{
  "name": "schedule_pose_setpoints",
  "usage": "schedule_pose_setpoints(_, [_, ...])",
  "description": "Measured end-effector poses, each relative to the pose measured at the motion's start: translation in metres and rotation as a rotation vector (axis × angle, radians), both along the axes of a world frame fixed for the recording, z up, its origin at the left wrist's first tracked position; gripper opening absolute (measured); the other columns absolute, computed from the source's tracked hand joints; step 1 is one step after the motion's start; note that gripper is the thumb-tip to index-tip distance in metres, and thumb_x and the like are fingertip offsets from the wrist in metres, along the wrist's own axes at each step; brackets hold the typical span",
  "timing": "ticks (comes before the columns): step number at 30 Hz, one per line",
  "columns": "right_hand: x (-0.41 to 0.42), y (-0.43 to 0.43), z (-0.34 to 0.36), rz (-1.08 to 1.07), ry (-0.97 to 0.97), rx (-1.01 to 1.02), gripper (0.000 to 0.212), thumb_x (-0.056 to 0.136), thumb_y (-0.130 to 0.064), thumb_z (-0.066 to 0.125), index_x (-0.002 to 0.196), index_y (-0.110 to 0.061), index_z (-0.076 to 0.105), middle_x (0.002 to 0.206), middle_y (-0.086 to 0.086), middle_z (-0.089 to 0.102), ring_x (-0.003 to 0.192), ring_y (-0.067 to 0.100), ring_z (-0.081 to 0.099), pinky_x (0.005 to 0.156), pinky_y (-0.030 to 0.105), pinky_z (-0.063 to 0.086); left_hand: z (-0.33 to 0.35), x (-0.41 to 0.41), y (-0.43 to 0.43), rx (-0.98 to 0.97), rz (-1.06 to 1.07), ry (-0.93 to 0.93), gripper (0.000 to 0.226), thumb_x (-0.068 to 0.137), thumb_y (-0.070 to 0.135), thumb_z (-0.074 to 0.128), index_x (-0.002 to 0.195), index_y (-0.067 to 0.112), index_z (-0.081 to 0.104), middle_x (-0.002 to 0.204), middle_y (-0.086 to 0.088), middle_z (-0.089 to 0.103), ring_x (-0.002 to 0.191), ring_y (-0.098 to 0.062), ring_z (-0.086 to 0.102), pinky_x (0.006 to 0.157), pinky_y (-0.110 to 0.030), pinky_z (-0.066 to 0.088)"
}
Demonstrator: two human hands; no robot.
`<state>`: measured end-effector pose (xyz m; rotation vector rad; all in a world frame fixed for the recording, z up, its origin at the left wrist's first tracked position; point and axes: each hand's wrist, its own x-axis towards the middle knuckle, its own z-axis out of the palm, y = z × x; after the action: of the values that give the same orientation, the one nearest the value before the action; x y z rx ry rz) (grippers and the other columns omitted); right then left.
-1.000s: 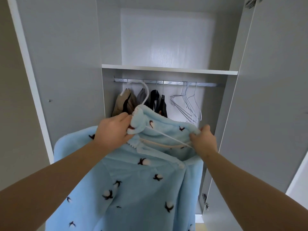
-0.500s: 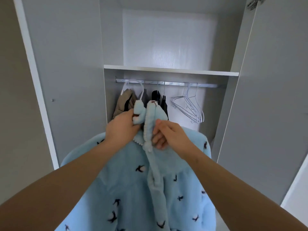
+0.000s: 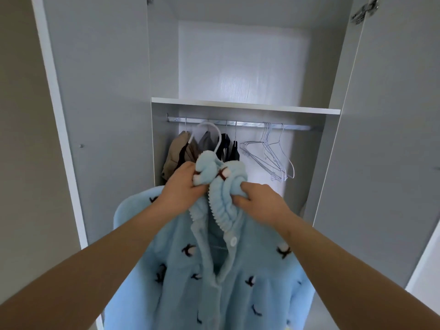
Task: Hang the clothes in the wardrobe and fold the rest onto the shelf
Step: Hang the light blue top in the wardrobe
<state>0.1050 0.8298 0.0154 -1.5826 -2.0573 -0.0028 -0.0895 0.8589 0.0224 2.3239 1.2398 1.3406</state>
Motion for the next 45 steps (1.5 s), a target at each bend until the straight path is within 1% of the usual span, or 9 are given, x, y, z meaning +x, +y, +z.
schedule_pose_setpoints(2, [0.009, 0.001, -0.008, -0.076, 0.131, -0.022, 0.036, 0.088, -0.045, 0.053, 0.064, -0.021, 0.039, 0.063, -0.011, 0.044, 0.069, 0.017, 0.046, 0.052, 0.025, 0.030, 0.000, 0.000, 0.003, 0.085, 0.165, 0.047, 0.031, 0.083, 0.021, 0.065, 0.111, 0.008, 0.062, 0.107, -0.007, 0.055, 0.101, -0.024, 0.052, 0.082, -0.030, 0.041])
schedule_pose_setpoints(7, [0.028, 0.000, -0.018, -0.215, 0.312, 0.020, 0.038, 0.084, -0.046, 0.059, 0.058, -0.025, 0.040, 0.056, -0.011, 0.044, 0.061, 0.011, 0.044, 0.053, 0.026, 0.031, -0.011, 0.001, -0.017, -0.113, 0.043, -0.601, 0.026, 0.082, 0.003, 0.063, 0.074, 0.024, 0.051, 0.069, 0.010, 0.053, 0.063, -0.004, 0.048, 0.050, -0.004, 0.037])
schedule_pose_setpoints(13, [0.043, -0.006, -0.016, -0.164, 0.446, 0.067, 0.037, 0.081, -0.045, 0.063, 0.054, -0.026, 0.047, 0.043, -0.009, 0.039, 0.043, 0.008, 0.030, 0.050, 0.028, 0.025, -0.017, -0.020, -0.029, -0.642, -0.504, 0.079, 0.019, 0.083, 0.032, 0.064, 0.102, 0.032, 0.063, 0.100, 0.013, 0.067, 0.097, -0.006, 0.062, 0.084, -0.018, 0.049])
schedule_pose_setpoints(16, [0.049, -0.008, -0.014, -0.172, 0.539, 0.107, 0.045, 0.086, -0.041, 0.059, 0.054, -0.017, 0.039, 0.047, -0.006, 0.041, 0.048, 0.012, 0.034, 0.054, 0.029, 0.029, -0.009, -0.021, -0.010, -0.164, -0.142, 0.007, 0.029, 0.089, 0.049, 0.050, 0.108, 0.032, 0.064, 0.111, 0.015, 0.062, 0.104, -0.001, 0.057, 0.093, -0.027, 0.044])
schedule_pose_setpoints(20, [0.048, -0.012, -0.011, -0.089, 0.550, 0.103, 0.045, 0.091, -0.033, 0.056, 0.052, -0.017, 0.040, 0.043, -0.015, 0.049, 0.044, 0.003, 0.037, 0.052, 0.023, 0.032, -0.010, 0.001, 0.011, 0.099, 0.132, 0.508, 0.043, 0.094, 0.048, 0.040, 0.130, 0.026, 0.048, 0.121, 0.007, 0.055, 0.115, -0.014, 0.050, 0.102, -0.042, 0.031])
schedule_pose_setpoints(24, [0.056, -0.019, -0.010, -0.065, 0.574, 0.191, 0.045, 0.092, -0.026, 0.056, 0.052, -0.015, 0.038, 0.043, -0.008, 0.046, 0.043, -0.003, 0.047, 0.047, 0.010, 0.033, -0.011, 0.021, 0.016, 0.065, -0.003, 0.347, 0.025, 0.093, 0.044, 0.045, 0.082, 0.023, 0.052, 0.073, 0.007, 0.055, 0.070, -0.013, 0.053, 0.060, -0.027, 0.037])
schedule_pose_setpoints(28, [0.072, -0.027, -0.009, -0.194, 0.388, 0.154, 0.046, 0.093, -0.039, 0.047, 0.055, -0.017, 0.034, 0.051, -0.006, 0.047, 0.056, 0.009, 0.050, 0.054, 0.025, 0.035, 0.000, 0.036, 0.019, 0.026, 0.011, 0.006, 0.043, 0.097, 0.042, 0.040, 0.057, 0.026, 0.039, 0.058, 0.005, 0.046, 0.059, -0.014, 0.045, 0.060, -0.031, 0.036])
schedule_pose_setpoints(36, [0.089, -0.034, -0.028, -0.240, 0.604, -0.055, 0.054, 0.091, -0.047, 0.049, 0.048, -0.019, 0.030, 0.040, -0.009, 0.042, 0.044, 0.009, 0.036, 0.050, 0.024, 0.030, 0.028, 0.079, 0.040, -0.408, 0.219, -0.511, 0.037, 0.098, 0.031, 0.038, 0.103, 0.005, 0.063, 0.092, -0.008, 0.053, 0.089, -0.024, 0.051, 0.085, -0.032, 0.040])
schedule_pose_setpoints(45, [0.126, -0.021, -0.029, -0.426, 0.821, -0.103, 0.044, 0.088, -0.039, 0.060, 0.055, -0.009, 0.053, 0.054, 0.003, 0.054, 0.051, 0.015, 0.047, 0.053, 0.022, 0.040, -0.007, 0.091, 0.034, -0.241, -0.222, 0.224, 0.025, 0.094, 0.039, 0.047, 0.097, 0.016, 0.055, 0.092, -0.007, 0.060, 0.081, -0.015, 0.054, 0.069, -0.026, 0.041])
